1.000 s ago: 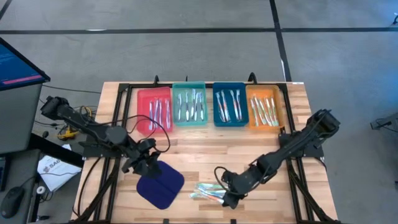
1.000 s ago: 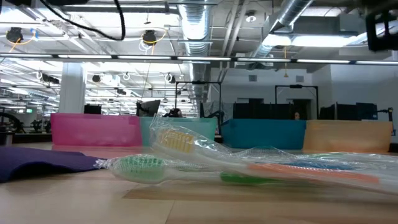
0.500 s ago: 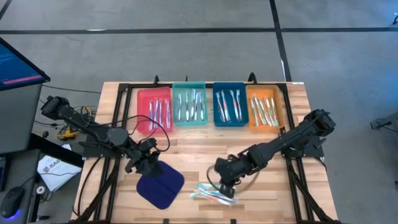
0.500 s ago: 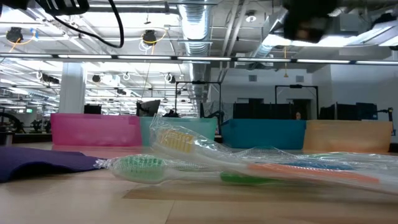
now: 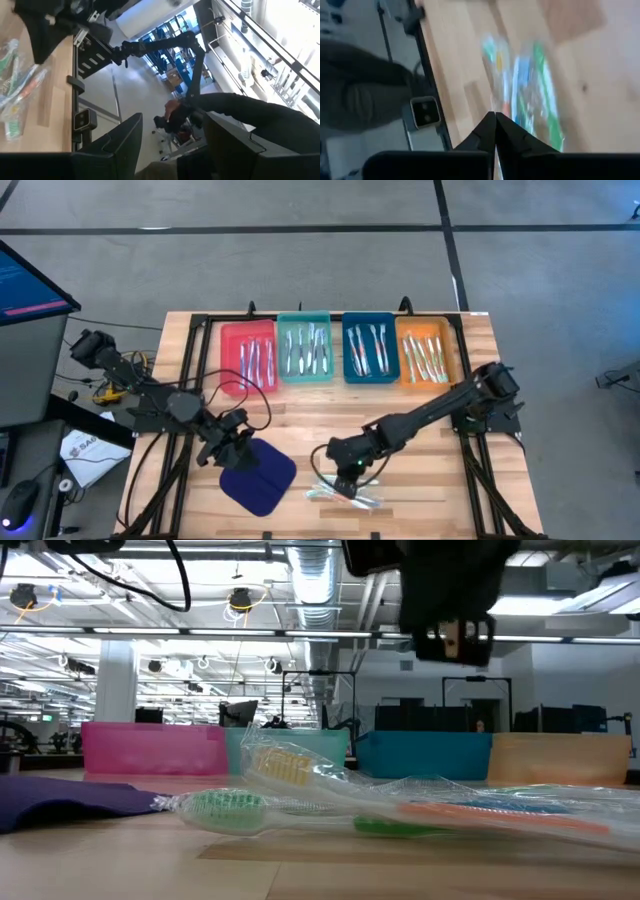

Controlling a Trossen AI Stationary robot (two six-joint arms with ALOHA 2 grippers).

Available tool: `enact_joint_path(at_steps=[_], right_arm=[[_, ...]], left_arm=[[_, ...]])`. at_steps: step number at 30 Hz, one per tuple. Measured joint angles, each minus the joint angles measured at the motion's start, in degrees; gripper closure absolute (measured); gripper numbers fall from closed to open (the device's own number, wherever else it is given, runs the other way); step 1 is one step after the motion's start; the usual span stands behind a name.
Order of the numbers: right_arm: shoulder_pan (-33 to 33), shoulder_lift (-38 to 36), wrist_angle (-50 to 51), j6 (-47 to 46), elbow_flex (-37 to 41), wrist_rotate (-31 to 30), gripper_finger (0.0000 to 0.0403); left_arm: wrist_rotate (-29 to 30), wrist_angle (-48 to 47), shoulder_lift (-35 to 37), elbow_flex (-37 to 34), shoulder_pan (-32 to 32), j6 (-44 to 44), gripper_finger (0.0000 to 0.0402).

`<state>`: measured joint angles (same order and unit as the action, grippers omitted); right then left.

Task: Pick & Place Toothbrushes
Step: Put the green toothbrush into the orange bin

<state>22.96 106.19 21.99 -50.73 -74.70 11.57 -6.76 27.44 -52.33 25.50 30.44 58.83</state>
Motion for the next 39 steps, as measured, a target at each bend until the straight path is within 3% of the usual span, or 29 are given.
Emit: enact_joint_path(at_steps=[7, 10, 14, 23, 31, 39], right_arm=[[-0.7, 3.7, -3.6, -4.3, 0.1, 12.5, 0.0394], [-1.0, 3.6, -2.4, -2.4, 0.1, 13.8, 0.0387], [-0.5, 3.5, 3.0, 2.9, -0.5, 10.3, 0.0374], [-0.9, 4.1, 9.1, 7.5, -0.8, 8.7, 0.0328], [0.2, 4.1, 11.8, 14.7, -0.8, 0.7, 0.0269], [0.8, 4.4, 14.7, 15.2, -0.8, -5.7, 0.0229]], left_arm=[[1.3, 0.0, -0.2, 0.0, 1.6, 0.2, 0.0198], [1.3, 0.1, -0.2, 0.0, 1.8, 0.1, 0.0198], [1.3, 0.0, -0.2, 0.0, 1.8, 0.1, 0.0198], [1.3, 0.0, -0.2, 0.0, 1.8, 0.0, 0.0198], [1.2, 0.0, -0.2, 0.0, 1.8, 0.1, 0.0198], [1.2, 0.0, -0.2, 0.0, 1.8, 0.5, 0.0198]])
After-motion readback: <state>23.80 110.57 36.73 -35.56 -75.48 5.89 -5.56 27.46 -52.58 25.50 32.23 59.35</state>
